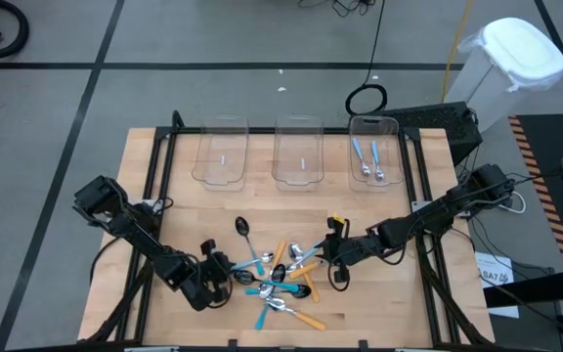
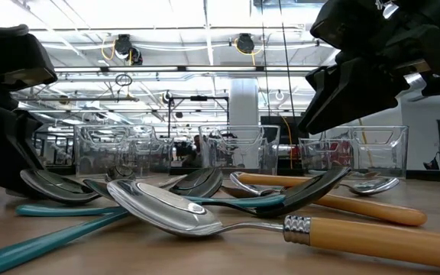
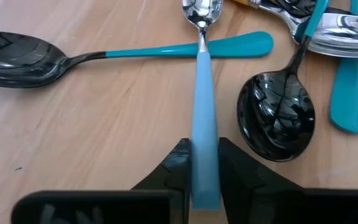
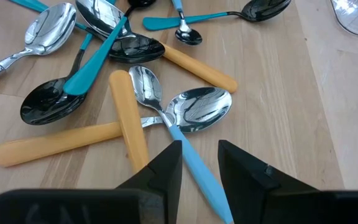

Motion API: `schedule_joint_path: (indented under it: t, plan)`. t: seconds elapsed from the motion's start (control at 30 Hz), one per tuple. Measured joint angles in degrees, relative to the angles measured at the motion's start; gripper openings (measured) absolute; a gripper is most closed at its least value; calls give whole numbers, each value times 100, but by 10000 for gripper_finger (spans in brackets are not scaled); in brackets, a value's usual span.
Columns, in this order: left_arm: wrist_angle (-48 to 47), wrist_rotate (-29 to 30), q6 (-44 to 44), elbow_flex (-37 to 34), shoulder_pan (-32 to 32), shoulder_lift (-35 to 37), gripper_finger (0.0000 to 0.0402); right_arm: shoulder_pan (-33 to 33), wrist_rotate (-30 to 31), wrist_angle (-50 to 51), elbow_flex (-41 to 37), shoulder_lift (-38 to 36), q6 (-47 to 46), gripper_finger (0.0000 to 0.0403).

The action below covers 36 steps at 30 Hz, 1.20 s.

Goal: Sort silverware by color (type)
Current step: Put the light blue spoon into the right transparent bin

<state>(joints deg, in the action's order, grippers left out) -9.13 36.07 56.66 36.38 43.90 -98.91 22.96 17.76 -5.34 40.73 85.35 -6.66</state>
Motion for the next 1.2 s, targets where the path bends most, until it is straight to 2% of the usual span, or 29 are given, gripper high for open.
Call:
schedule_joint_path:
  t: [0.43, 0.83, 1.03, 1.2]
  plan:
    - [-148, 473, -267, 150, -3, -12, 53, 0, 0, 0, 0, 2, -11, 100]
    - [-1518, 684, -520, 887, -405, -24, 52, 0, -2, 0, 0, -1, -13, 100]
    - [-1806, 729, -1215, 1421, -626, -15, 52, 24, -2, 62, 0, -196, -140, 100]
    - [-1990, 750, -2164, 2021, -800, -11, 52, 186, 4, 258, 0, -586, -482, 100]
